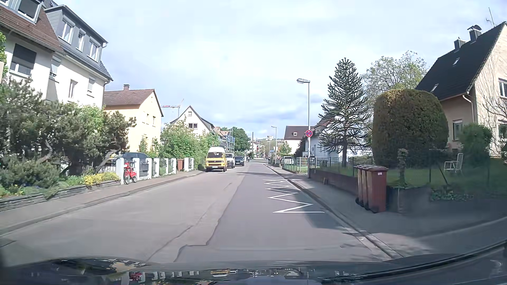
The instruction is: Follow the waypoints while adhering to traffic rules and regulations
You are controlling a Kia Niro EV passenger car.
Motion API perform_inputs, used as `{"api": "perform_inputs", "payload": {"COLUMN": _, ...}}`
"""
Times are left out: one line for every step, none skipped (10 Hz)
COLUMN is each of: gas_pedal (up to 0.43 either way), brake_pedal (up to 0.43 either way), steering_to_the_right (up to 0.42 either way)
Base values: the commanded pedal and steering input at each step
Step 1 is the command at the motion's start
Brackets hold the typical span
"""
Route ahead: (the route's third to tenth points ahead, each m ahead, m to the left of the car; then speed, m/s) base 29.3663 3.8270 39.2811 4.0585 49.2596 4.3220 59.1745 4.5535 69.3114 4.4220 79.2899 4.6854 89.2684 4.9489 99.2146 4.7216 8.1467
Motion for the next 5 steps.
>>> {"api": "perform_inputs", "payload": {"gas_pedal": 0.028, "brake_pedal": 0.0, "steering_to_the_right": -0.001}}
{"api": "perform_inputs", "payload": {"gas_pedal": 0.028, "brake_pedal": 0.0, "steering_to_the_right": -0.003}}
{"api": "perform_inputs", "payload": {"gas_pedal": 0.028, "brake_pedal": 0.0, "steering_to_the_right": -0.003}}
{"api": "perform_inputs", "payload": {"gas_pedal": 0.028, "brake_pedal": 0.0, "steering_to_the_right": -0.003}}
{"api": "perform_inputs", "payload": {"gas_pedal": 0.028, "brake_pedal": 0.0, "steering_to_the_right": -0.005}}
